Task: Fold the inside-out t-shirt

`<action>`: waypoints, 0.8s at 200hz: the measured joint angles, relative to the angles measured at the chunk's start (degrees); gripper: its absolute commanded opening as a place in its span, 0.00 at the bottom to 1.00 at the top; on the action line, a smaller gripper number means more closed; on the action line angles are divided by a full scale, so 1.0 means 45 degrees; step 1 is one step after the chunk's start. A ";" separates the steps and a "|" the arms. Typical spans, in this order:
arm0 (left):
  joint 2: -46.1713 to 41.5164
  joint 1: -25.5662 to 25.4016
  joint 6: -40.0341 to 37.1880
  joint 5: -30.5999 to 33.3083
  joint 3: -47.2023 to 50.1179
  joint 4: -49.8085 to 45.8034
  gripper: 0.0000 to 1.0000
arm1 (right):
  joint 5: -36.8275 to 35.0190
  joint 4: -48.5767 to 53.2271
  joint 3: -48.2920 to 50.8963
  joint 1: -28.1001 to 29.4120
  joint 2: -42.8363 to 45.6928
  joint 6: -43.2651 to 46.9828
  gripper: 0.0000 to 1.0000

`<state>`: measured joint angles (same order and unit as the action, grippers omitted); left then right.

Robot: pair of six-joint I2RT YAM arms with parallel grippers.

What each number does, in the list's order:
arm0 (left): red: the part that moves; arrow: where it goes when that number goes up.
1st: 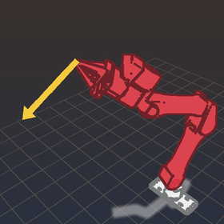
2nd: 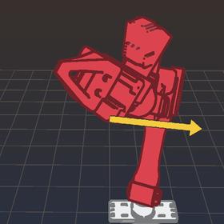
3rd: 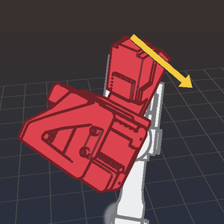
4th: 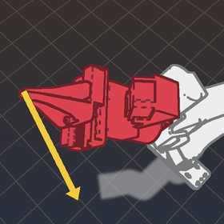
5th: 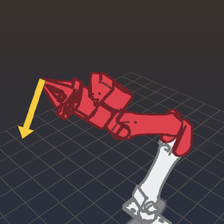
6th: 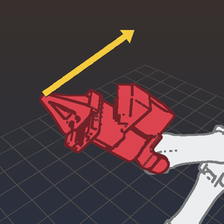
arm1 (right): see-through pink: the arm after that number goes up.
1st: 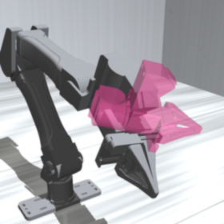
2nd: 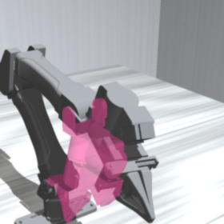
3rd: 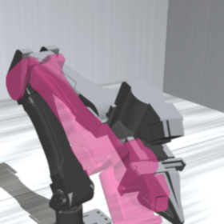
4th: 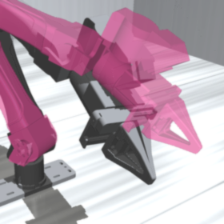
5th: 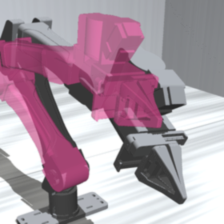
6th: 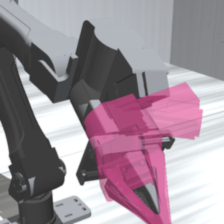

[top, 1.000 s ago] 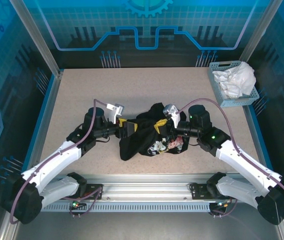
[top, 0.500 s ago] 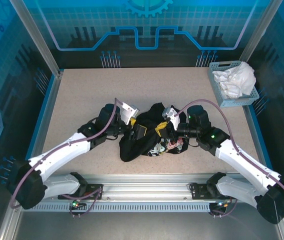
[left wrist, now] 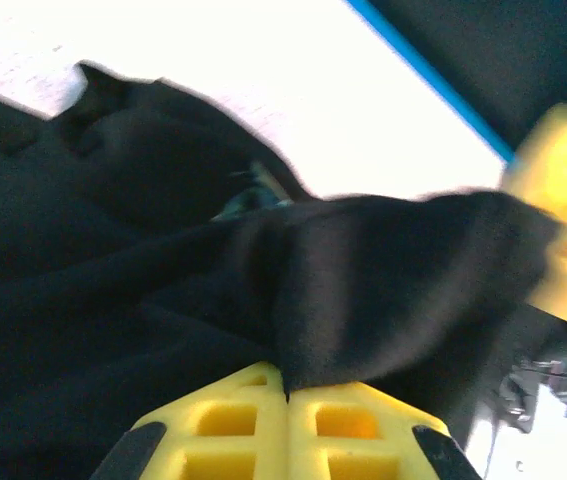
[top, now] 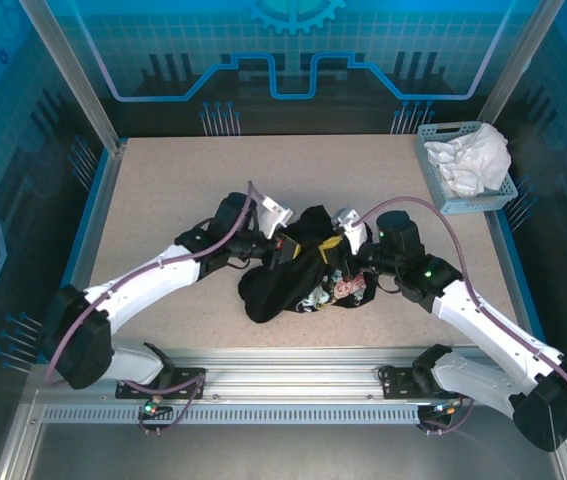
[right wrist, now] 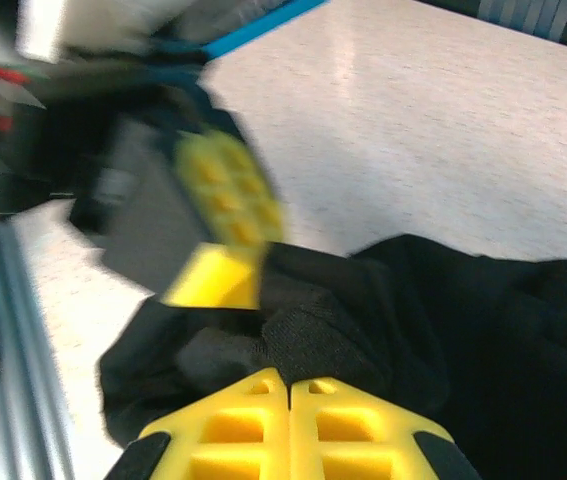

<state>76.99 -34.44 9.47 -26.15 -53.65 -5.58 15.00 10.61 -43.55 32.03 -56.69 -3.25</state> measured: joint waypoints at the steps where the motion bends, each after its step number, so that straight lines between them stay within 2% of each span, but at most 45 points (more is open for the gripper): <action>1: -0.0068 0.0010 0.0078 -0.0087 0.0058 0.0083 0.00 | -0.0049 -0.0005 0.0010 0.0000 0.0000 -0.0015 0.00; 28: -0.1724 0.0233 0.1875 -0.1545 0.1054 0.1525 0.00 | -0.1302 0.0024 0.0389 0.0117 0.0000 -0.0189 0.08; 50: -0.2584 0.0481 0.2710 -0.2215 0.1287 0.2166 0.00 | -0.1739 0.0015 0.0461 0.0330 0.0053 -0.0160 0.24; 65: -0.2982 0.0748 0.3021 -0.2419 0.1438 0.2429 0.00 | -0.1821 0.0019 0.0481 0.0384 0.0223 -0.0155 0.34; 93: -0.3279 0.1093 0.3181 -0.2482 0.1666 0.2545 0.00 | -0.1341 -0.0005 0.0505 0.0423 0.0811 -0.0112 0.45; 118: -0.3283 0.1146 0.3152 -0.2472 0.1710 0.2482 0.00 | -0.0767 -0.0102 0.0505 0.0675 0.1195 -0.0019 0.49; 160: -0.3283 0.1214 0.3147 -0.2385 0.1710 0.2322 0.00 | -0.0670 -0.0155 0.0461 0.1719 0.1287 0.0228 0.47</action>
<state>62.22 -28.97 23.64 -36.88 -45.95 4.86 11.99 9.91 -41.47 39.77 -50.89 -2.22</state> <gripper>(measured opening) 0.053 0.477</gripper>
